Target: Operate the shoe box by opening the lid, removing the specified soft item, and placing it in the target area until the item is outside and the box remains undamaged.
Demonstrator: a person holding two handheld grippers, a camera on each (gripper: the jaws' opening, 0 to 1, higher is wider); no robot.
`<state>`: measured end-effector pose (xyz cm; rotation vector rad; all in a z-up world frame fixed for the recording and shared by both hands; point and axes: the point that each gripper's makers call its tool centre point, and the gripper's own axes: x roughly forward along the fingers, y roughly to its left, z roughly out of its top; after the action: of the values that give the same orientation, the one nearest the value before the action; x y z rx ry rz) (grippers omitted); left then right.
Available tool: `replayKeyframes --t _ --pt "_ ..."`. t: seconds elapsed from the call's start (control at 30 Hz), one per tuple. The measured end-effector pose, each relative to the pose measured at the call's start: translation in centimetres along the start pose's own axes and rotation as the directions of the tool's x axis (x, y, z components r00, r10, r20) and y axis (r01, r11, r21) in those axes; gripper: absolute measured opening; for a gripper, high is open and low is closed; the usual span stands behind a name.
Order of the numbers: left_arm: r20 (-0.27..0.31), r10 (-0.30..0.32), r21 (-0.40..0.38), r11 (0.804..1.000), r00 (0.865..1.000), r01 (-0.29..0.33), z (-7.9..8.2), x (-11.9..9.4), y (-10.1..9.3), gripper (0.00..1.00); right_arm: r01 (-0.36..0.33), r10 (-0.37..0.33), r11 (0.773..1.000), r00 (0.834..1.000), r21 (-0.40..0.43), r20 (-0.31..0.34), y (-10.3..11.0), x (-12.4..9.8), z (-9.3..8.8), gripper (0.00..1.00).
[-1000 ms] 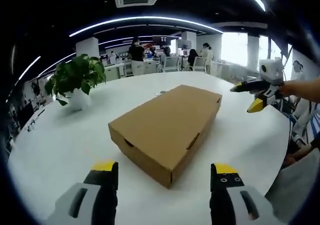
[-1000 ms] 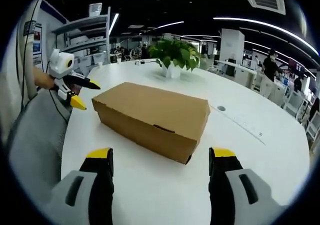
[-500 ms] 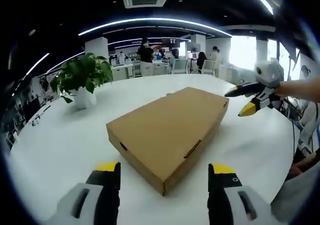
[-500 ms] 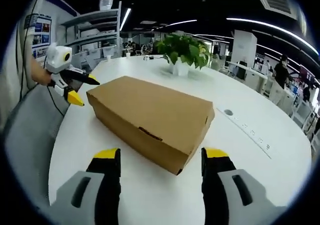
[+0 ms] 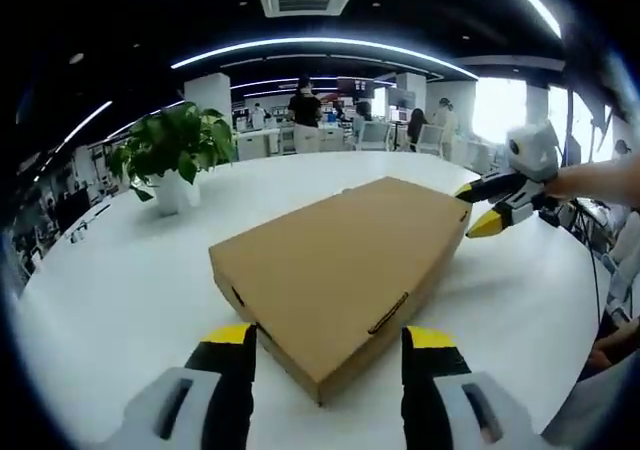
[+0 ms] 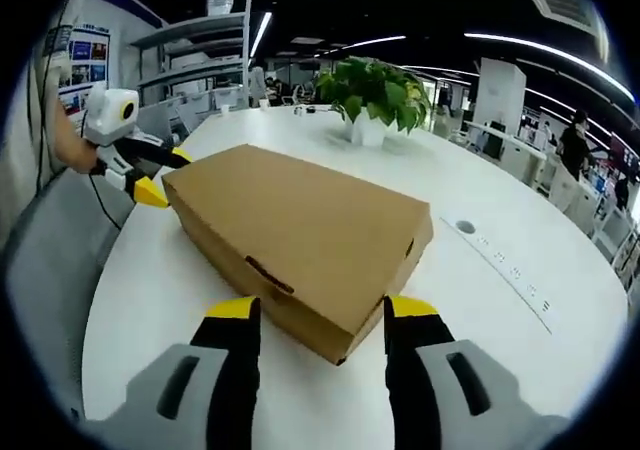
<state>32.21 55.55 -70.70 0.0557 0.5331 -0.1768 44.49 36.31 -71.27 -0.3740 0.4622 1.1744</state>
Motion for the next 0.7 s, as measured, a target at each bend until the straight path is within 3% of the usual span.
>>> replayKeyframes --t 0.7 --pt "-0.01 -0.016 -0.004 1.0 1.0 0.016 -0.23 -0.11 0.53 0.55 0.022 -0.021 0.999 0.999 0.048 -0.037 0.68 0.0 -0.31 0.42"
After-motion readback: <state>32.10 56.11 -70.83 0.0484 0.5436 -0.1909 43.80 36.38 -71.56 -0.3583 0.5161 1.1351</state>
